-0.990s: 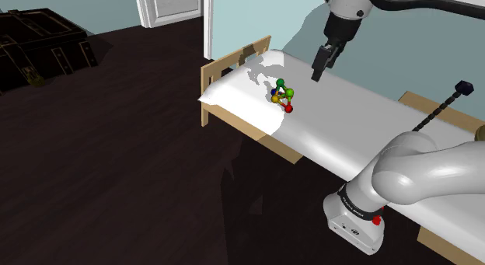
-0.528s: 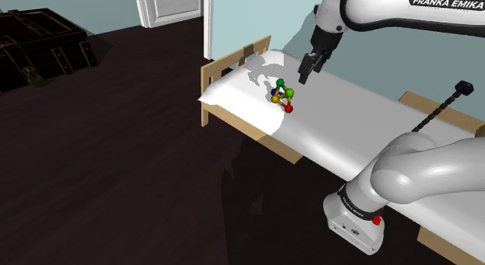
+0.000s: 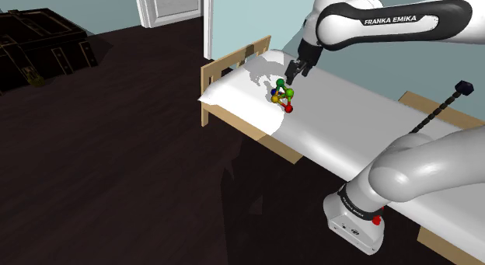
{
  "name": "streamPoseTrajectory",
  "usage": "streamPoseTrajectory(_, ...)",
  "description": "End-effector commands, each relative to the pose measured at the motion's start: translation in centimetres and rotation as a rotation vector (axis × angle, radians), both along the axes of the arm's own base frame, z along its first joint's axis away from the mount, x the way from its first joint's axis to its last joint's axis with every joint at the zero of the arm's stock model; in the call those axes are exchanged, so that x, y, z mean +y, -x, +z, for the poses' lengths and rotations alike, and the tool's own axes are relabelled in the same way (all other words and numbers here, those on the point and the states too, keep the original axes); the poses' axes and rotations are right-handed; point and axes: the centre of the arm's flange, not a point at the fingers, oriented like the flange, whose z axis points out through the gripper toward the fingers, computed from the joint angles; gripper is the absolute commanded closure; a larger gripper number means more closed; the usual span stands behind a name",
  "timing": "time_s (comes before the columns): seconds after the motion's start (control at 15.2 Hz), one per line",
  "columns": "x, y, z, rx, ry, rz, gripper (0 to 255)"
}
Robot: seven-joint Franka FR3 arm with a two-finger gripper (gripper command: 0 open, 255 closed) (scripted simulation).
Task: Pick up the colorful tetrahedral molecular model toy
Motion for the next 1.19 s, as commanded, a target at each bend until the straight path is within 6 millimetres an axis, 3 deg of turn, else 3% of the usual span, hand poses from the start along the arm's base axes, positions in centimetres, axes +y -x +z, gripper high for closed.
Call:
streamPoseTrajectory(0.0,-1.5,-1.6,-1.5,-0.025,0.0,-0.025,0)
streamPoseTrajectory(0.66,-8.5,-8.2,-8.4,-0.129,-0.003,-0.141,0)
streamPoseTrajectory(1.12,-8.5,-8.2,-12.1,-0.129,-0.003,-0.141,0)
